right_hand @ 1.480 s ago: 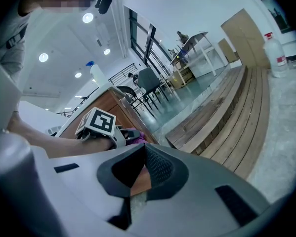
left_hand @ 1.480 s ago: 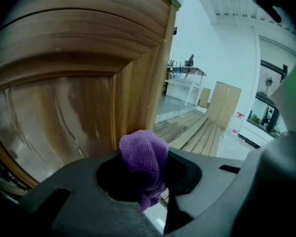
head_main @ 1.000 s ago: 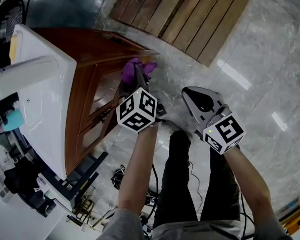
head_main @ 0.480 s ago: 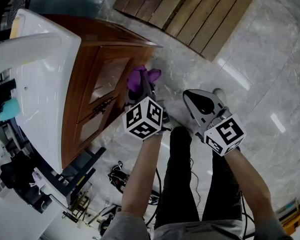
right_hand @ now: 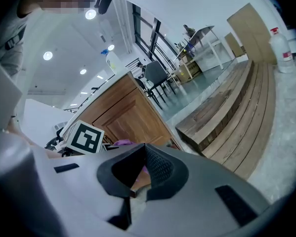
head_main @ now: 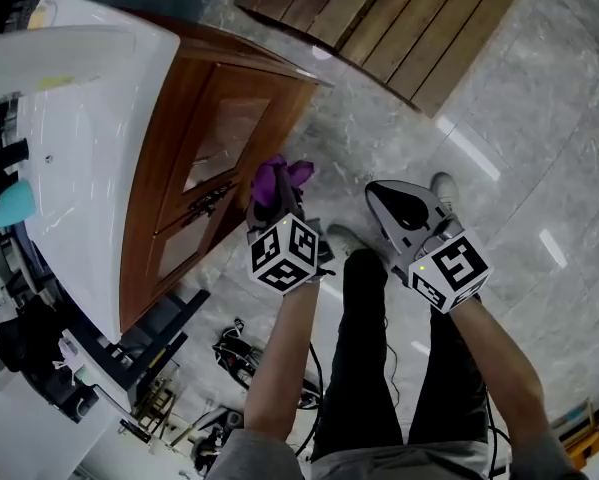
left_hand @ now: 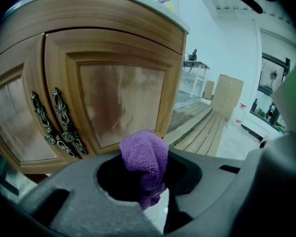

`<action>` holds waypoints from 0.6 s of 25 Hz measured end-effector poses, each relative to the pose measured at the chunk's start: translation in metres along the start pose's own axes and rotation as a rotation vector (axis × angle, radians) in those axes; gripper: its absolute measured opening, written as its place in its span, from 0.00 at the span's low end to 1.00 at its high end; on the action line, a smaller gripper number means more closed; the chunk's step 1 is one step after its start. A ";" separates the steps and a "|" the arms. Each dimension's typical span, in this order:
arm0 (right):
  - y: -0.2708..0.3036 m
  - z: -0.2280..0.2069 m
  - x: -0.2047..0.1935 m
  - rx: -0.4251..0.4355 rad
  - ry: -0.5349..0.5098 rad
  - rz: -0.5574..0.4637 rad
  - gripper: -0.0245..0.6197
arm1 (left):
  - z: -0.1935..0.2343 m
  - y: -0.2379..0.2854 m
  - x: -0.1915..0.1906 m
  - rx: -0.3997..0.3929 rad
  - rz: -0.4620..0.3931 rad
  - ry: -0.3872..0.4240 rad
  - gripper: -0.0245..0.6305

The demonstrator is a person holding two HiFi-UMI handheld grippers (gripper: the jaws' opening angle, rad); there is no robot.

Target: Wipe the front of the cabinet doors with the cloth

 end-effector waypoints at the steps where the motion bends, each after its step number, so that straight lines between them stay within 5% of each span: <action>1: 0.001 0.001 -0.001 0.000 -0.003 0.002 0.05 | 0.007 0.001 -0.003 0.011 0.003 -0.001 0.18; 15: 0.026 0.006 -0.033 -0.029 0.012 0.008 0.05 | 0.080 0.038 -0.034 0.112 0.034 -0.020 0.18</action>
Point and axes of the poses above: the fingertips, and each gripper's own axes: y forward along the fingers, z to its left, x out of its top, the point moved 4 cm from there along -y, backward along the fingers, and after that the axes turned 11 degrees about x, right-handed, at the moved point
